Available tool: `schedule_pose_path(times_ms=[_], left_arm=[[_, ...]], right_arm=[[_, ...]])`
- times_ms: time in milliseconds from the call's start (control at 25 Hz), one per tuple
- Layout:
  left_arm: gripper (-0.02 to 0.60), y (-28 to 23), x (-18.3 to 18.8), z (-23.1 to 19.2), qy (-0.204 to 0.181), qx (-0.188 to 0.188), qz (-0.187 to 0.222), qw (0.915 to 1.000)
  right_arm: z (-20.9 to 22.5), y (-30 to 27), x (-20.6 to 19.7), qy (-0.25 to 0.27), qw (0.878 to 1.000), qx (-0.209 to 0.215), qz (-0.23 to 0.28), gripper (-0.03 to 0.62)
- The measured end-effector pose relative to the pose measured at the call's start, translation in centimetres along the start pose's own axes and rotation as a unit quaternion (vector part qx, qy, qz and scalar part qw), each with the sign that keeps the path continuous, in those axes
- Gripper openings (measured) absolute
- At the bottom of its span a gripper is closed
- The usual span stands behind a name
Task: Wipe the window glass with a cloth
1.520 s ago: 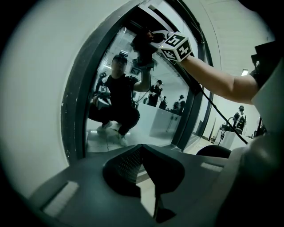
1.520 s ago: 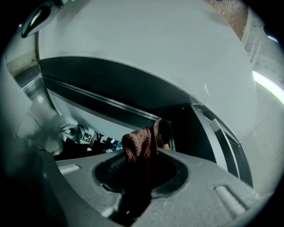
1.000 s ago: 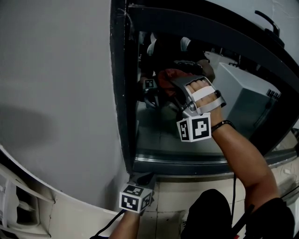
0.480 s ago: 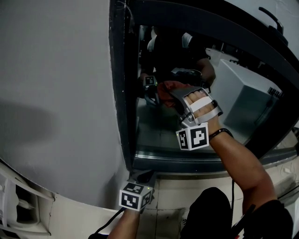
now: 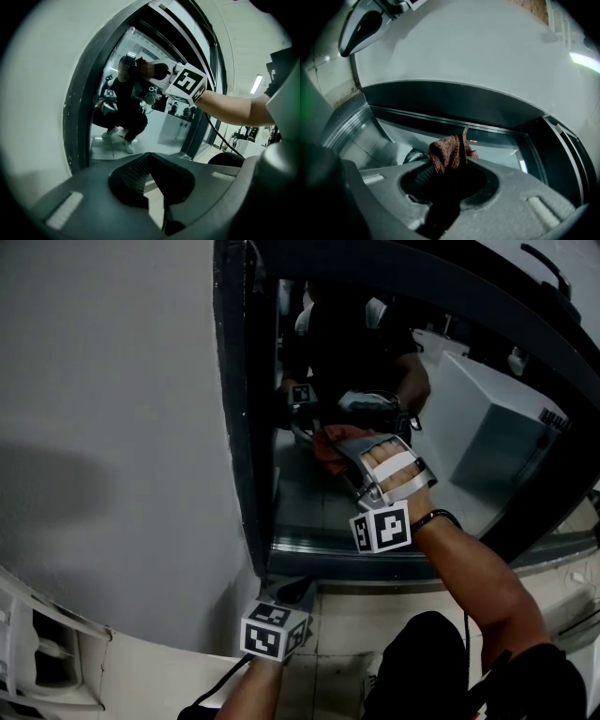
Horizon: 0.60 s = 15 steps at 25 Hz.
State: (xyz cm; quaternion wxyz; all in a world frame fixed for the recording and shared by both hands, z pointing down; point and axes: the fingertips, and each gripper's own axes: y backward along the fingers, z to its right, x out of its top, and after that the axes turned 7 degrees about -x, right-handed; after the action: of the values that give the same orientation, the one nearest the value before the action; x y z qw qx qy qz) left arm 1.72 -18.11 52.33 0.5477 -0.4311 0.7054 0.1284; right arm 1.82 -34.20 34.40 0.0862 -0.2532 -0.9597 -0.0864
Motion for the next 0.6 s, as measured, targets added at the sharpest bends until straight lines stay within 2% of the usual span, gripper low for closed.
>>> schedule_pose_path(times_ms=[600], left_arm=[[0.017,-0.4,-0.5,-0.4,0.003,0.001,-0.005,1.0000]], right_arm=[[-6.1,0.9,1.4,-0.026,0.999,0.043,0.005,0.072]])
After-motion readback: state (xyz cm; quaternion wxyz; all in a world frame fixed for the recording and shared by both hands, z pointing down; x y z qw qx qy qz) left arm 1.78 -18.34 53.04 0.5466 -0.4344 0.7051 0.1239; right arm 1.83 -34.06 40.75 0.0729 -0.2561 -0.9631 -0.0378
